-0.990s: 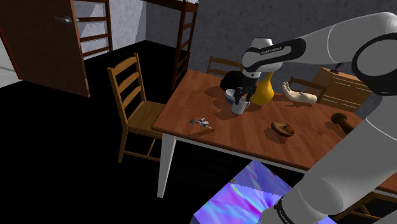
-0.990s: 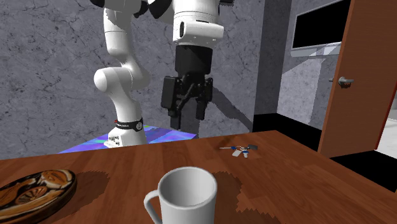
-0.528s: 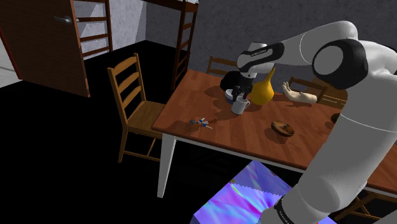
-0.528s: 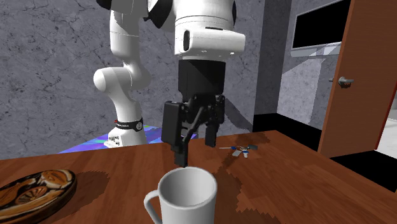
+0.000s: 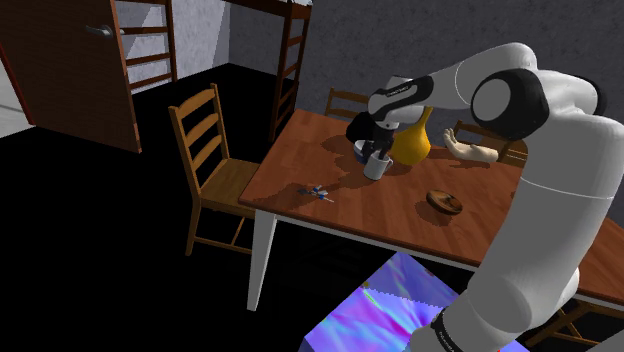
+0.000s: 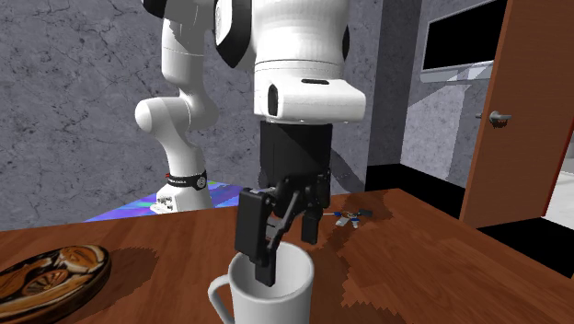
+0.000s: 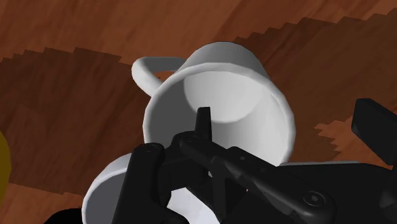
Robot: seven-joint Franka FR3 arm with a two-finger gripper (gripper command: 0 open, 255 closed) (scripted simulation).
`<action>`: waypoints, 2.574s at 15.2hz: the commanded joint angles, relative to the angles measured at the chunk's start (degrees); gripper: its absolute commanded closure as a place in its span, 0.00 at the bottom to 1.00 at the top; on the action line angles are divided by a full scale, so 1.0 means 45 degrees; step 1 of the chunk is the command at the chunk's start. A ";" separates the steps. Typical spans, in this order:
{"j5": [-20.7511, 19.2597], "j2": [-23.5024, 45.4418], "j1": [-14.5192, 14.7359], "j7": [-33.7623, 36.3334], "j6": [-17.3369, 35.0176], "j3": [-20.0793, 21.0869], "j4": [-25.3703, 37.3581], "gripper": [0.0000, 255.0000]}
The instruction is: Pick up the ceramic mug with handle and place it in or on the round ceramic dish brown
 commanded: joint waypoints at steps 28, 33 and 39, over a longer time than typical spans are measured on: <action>-0.0138 -0.0416 0.0028 0.0034 -0.0955 -0.0060 0.0563 1.00; -0.0233 -0.0706 0.0052 0.0064 -0.1720 -0.0093 0.1050 1.00; -0.0318 -0.0972 0.0068 0.0081 -0.2662 -0.0122 0.1737 1.00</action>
